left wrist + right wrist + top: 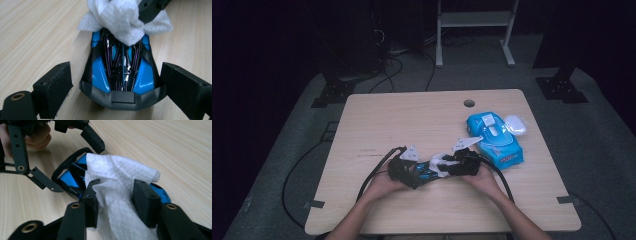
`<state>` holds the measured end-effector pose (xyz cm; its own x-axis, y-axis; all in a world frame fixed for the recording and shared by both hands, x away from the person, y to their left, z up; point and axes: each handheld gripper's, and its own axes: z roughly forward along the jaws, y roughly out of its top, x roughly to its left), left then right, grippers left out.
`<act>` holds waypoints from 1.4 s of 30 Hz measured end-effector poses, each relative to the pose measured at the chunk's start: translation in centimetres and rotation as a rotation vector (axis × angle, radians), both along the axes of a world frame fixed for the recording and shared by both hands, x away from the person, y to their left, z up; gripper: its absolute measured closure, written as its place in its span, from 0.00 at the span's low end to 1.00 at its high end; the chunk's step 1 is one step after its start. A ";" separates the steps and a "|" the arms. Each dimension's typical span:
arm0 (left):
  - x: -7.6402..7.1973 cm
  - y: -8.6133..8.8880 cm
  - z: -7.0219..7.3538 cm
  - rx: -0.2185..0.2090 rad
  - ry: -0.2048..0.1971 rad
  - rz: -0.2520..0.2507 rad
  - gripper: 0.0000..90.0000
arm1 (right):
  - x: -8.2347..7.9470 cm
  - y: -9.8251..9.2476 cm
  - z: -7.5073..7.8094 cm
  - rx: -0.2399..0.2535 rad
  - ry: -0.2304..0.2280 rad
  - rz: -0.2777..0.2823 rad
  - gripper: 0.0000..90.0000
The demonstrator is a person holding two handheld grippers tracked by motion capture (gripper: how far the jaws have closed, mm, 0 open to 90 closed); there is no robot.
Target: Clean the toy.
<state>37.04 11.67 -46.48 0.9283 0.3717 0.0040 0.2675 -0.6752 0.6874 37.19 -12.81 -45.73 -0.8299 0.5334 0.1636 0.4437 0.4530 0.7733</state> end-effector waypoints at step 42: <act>1.4 -2.1 -0.4 -0.005 0.014 -0.076 0.26 | 0.2 -6.6 -0.7 -0.059 0.015 -0.161 0.89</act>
<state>38.44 9.61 -46.84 0.9537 0.3005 -0.0107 0.2252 -0.6901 0.6878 37.42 -19.42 -46.47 -0.7304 0.6685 0.1399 0.5254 0.4191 0.7405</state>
